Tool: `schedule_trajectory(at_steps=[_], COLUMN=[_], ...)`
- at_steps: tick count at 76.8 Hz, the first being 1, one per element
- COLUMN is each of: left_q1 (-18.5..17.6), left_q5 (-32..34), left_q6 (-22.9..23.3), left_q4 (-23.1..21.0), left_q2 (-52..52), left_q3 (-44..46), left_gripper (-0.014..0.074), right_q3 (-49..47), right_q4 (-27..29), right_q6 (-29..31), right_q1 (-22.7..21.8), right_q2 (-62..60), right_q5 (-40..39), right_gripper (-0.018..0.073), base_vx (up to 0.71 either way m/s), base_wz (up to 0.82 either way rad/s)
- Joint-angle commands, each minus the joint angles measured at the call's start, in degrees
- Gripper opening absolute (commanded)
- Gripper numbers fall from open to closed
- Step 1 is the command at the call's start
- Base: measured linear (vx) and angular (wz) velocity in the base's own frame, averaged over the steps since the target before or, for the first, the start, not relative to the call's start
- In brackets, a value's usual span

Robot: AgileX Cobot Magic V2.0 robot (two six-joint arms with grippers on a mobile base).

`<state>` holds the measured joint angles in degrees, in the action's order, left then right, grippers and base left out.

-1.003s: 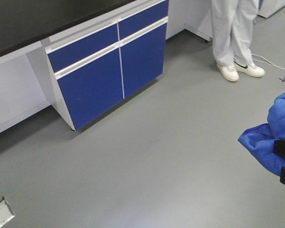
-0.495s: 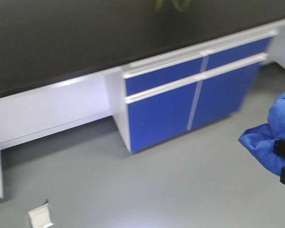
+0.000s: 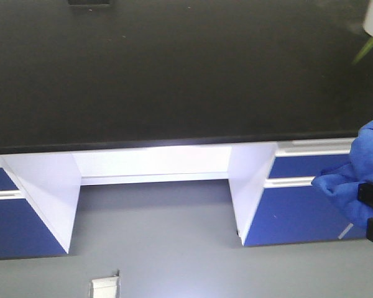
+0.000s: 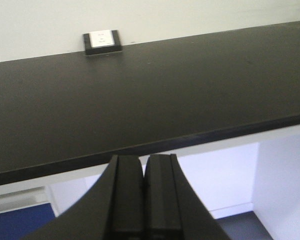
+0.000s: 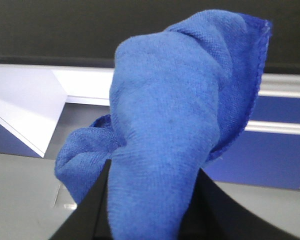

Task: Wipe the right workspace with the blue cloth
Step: 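Hold the cloth while the base drives to the other black counter, then lower the held cloth onto the counter with the right gripper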

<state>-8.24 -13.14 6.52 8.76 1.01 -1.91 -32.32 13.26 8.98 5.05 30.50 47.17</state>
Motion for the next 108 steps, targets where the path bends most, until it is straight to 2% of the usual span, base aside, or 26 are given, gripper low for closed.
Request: schedule_trajectory(at_steps=[1,71,108], left_q1=[-0.4,-0.4,-0.4], left_q5=[4.7,4.7,4.7], left_q6=[0.1,0.1,0.1], left_q4=[-0.1,-0.1,-0.1], left_q2=[0.0,0.0,0.0], left_q3=[1.5,1.5,1.5], left_gripper=[-0.0006,-0.0006,-0.0006], right_q3=[-1.7,-1.7,-1.7], right_q4=[0.4,0.6,0.5], right_q6=[-0.1,-0.1,-0.1], right_q1=[-0.3,-0.3,-0.3], right_q2=[0.3,0.3,0.3], right_q5=[-3.7,-3.7,-3.7], right_gripper=[-0.0004,-0.0004,-0.0004], base_vx=[0.30,0.28,0.13], base_wz=[0.36,0.10,-0.05])
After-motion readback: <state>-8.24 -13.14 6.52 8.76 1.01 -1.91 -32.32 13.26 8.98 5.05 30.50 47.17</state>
